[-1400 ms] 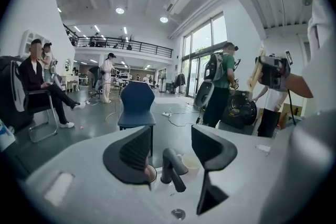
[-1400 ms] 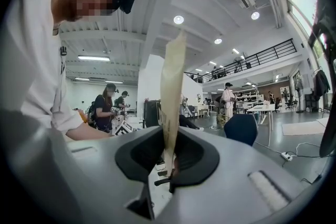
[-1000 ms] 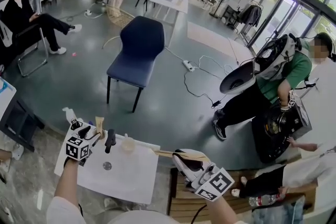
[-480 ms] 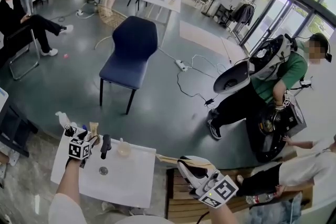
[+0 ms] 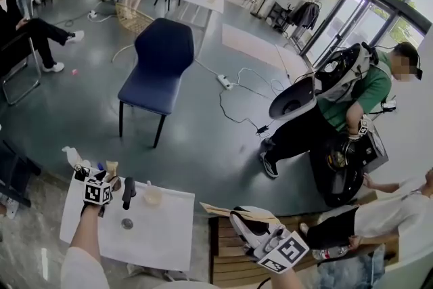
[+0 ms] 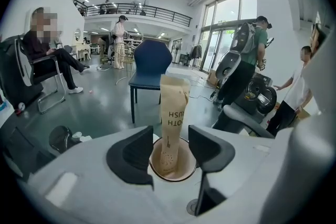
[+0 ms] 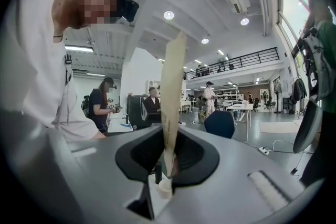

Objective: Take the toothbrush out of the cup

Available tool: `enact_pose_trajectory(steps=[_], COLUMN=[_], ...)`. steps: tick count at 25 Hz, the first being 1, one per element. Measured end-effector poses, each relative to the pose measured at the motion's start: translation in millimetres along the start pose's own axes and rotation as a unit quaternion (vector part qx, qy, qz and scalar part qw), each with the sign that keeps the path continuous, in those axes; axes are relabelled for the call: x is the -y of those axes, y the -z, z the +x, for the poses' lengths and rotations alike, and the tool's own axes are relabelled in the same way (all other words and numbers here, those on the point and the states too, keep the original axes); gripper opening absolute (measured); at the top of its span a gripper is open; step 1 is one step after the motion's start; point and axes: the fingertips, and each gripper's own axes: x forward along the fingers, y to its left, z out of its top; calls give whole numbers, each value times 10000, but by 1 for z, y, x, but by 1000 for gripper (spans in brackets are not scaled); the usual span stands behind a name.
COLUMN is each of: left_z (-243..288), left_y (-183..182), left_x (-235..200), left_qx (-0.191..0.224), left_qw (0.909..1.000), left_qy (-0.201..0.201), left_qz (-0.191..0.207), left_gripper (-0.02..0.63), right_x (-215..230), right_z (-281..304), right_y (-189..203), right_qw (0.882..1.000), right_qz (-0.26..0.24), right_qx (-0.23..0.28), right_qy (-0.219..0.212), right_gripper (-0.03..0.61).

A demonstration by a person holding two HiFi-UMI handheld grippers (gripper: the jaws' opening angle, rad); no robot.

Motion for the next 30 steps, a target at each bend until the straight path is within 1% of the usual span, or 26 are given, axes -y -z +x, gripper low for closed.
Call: enact_pose_trajectory(steps=[5,11,14,17,23,25,30], left_z=[17,29,35,37,38,38,33], left_y=[7,6,6,7,7,7,4], left_x=[-3,-6,-9,-11,-10,-10,-11], left_qx=[-87,-170,-187,-201,-158,-126,-42], left_qw=[10000,9998,9998,9996,9997,9998,9999], left_qy=[10,-28,-101,-178,-137,-138,-116], left_qz=[2,26,39,48,109,114,102], left_gripper=[217,202,183,142,90,55,38], right_x=[6,10,13,16,16,15,14], right_z=[2,3,3,3,8,10,12], right_y=[5,3,5,5,5,5,4], right_qw=[10000,9999,9998,9997,9998,9998,9999], right_qz=[-2,-10,-9,2,34,33,38], right_qx=[-38,-84,-119,-137,-129,-136,-123], right_qy=[78,132,162,178,158,138,85], right_gripper=[43,43,43,43,43,43,43])
